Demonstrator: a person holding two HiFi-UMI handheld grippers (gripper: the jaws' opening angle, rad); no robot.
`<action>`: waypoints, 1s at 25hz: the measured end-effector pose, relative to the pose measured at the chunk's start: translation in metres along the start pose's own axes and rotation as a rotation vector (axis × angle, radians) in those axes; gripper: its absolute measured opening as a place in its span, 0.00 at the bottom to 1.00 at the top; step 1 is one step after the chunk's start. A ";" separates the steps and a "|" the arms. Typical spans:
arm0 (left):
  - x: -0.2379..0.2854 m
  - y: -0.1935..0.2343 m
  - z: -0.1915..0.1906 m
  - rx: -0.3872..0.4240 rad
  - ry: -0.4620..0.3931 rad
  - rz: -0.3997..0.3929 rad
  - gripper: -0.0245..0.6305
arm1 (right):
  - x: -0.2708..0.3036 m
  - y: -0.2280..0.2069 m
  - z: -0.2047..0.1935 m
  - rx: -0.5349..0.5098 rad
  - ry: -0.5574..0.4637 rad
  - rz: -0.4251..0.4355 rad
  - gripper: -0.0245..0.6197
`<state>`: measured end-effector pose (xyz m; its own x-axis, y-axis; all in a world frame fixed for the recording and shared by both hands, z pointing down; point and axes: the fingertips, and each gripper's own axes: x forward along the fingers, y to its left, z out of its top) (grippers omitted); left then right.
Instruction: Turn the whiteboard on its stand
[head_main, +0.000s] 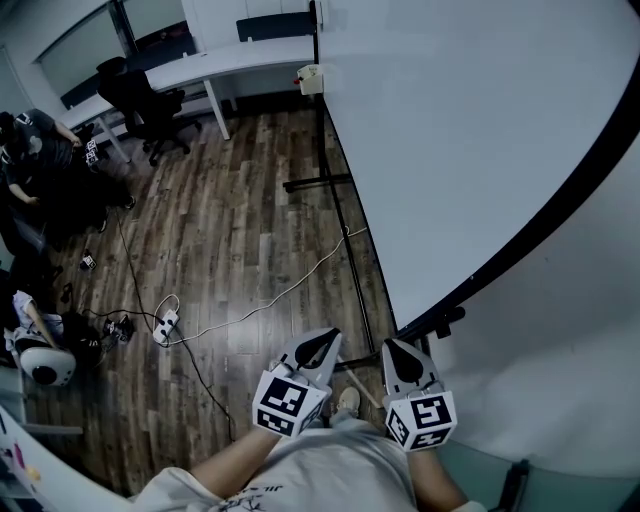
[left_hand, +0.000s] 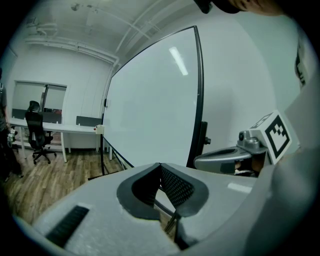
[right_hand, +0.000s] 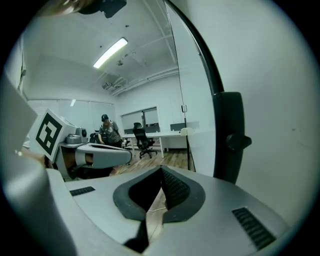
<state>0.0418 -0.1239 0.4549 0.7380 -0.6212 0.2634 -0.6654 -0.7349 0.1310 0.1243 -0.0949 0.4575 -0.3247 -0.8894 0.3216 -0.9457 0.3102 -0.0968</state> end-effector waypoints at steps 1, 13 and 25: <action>-0.001 0.000 0.000 -0.002 0.000 0.002 0.05 | 0.002 0.004 -0.001 -0.002 0.003 0.010 0.05; -0.010 0.016 -0.005 -0.035 0.002 0.051 0.05 | 0.018 0.017 0.001 -0.001 0.017 0.071 0.05; -0.011 0.027 0.002 -0.026 -0.009 0.070 0.05 | 0.030 0.023 0.005 0.002 0.023 0.090 0.05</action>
<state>0.0161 -0.1370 0.4536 0.6902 -0.6738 0.2639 -0.7183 -0.6820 0.1375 0.0923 -0.1162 0.4605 -0.4081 -0.8499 0.3333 -0.9127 0.3879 -0.1284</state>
